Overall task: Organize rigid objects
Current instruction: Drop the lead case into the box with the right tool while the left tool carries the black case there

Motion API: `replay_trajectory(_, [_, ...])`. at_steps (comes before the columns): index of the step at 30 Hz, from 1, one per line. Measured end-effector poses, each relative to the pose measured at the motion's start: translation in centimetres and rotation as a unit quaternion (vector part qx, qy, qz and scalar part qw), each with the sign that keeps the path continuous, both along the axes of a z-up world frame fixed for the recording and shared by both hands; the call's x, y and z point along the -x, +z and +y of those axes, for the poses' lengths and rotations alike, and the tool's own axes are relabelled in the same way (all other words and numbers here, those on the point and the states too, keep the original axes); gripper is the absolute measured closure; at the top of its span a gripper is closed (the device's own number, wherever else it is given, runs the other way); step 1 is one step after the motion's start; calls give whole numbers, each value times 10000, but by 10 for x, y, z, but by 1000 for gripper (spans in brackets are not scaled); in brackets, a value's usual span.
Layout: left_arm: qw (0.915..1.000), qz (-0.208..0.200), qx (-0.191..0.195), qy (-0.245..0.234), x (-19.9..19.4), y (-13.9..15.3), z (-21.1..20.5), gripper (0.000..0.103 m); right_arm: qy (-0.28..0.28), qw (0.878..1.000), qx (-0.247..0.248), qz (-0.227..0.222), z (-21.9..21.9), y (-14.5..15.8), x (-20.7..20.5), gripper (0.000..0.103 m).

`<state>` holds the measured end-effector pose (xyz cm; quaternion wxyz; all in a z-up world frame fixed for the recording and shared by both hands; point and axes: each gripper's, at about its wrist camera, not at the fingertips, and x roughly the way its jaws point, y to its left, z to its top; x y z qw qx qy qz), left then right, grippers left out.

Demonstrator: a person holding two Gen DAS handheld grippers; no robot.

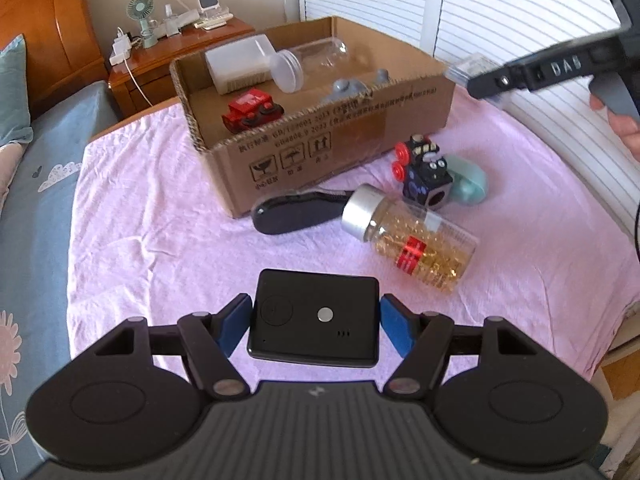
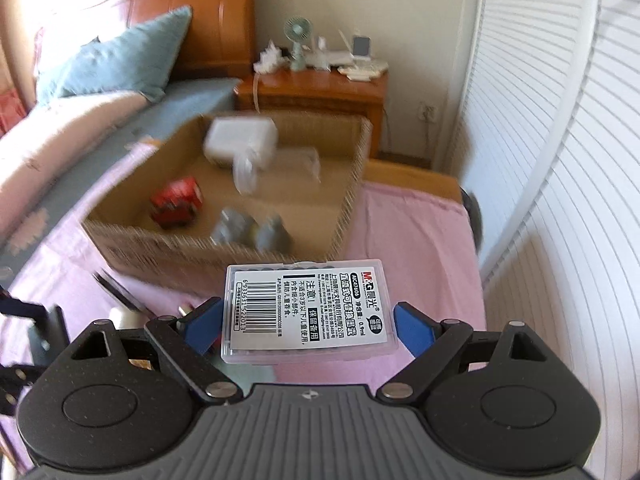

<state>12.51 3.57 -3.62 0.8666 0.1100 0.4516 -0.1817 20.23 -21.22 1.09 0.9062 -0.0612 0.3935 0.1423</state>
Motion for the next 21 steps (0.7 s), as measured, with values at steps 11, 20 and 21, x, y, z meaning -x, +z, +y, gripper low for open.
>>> replay_trajectory(11, [9995,-202,92,203,-1,16,15,34,163,9998,97,21,48,9,-72,10])
replay_trajectory(20, [9991,-313,125,244,-6,26,21,33,-107,9995,-115,261,49,-2,-89,0])
replay_trajectory(21, [9991,-335,133,244,-6,27,21,33,-138,9995,-100,263,49,-1,-85,0])
